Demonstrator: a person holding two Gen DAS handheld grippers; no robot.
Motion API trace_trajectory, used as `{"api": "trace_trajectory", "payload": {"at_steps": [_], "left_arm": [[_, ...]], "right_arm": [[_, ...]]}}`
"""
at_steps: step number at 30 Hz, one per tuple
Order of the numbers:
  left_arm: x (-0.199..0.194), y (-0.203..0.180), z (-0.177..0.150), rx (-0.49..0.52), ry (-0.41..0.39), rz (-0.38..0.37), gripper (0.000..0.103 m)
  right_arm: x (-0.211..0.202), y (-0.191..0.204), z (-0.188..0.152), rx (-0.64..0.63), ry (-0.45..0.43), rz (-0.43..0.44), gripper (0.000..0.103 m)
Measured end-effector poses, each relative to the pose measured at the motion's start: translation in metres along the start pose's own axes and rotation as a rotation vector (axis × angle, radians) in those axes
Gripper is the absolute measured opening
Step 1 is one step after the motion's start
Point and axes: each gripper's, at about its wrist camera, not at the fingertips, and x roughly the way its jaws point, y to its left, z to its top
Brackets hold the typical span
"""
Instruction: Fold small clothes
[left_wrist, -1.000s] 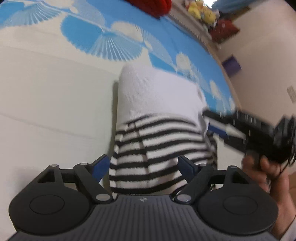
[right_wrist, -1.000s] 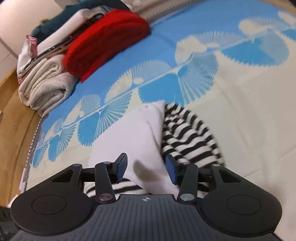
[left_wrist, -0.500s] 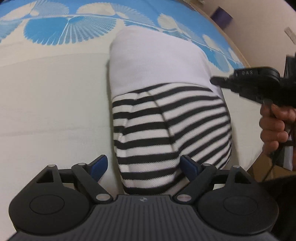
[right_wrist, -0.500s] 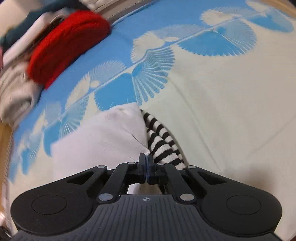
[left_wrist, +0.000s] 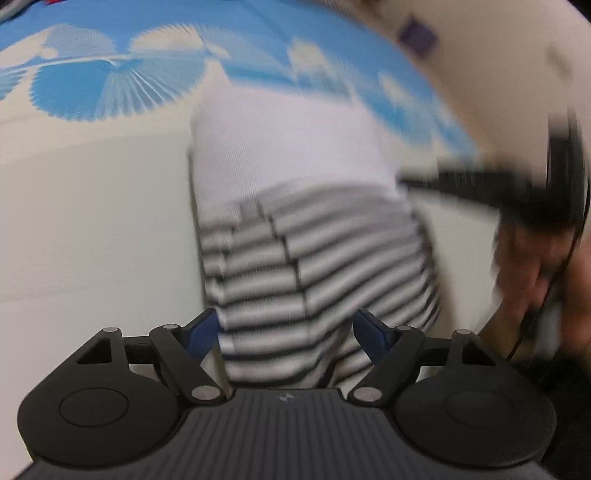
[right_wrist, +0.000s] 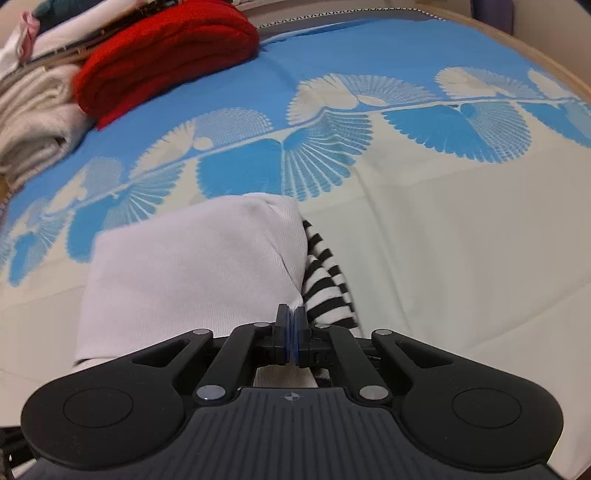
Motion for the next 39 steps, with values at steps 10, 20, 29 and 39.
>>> {"api": "trace_trajectory", "payload": {"at_steps": [10,20,29,39], "left_arm": [[0.04,0.066,0.044,-0.418,-0.024,-0.076,0.086],[0.08,0.055,0.046,-0.402,-0.063,-0.101,0.079],[0.01,0.028,0.072,-0.213,-0.248,0.058,0.046],[-0.067,0.094,0.093,-0.253,-0.37,0.188,0.058]], "right_arm": [[-0.004,-0.015,-0.016,0.033,0.085,0.055,0.057],[0.02,-0.029,-0.026,0.1,0.162,0.027,0.052],[0.001,-0.014,-0.019,0.201,0.024,0.131,0.012],[0.008,0.075,0.0,0.133,-0.142,0.307,0.011]]}}
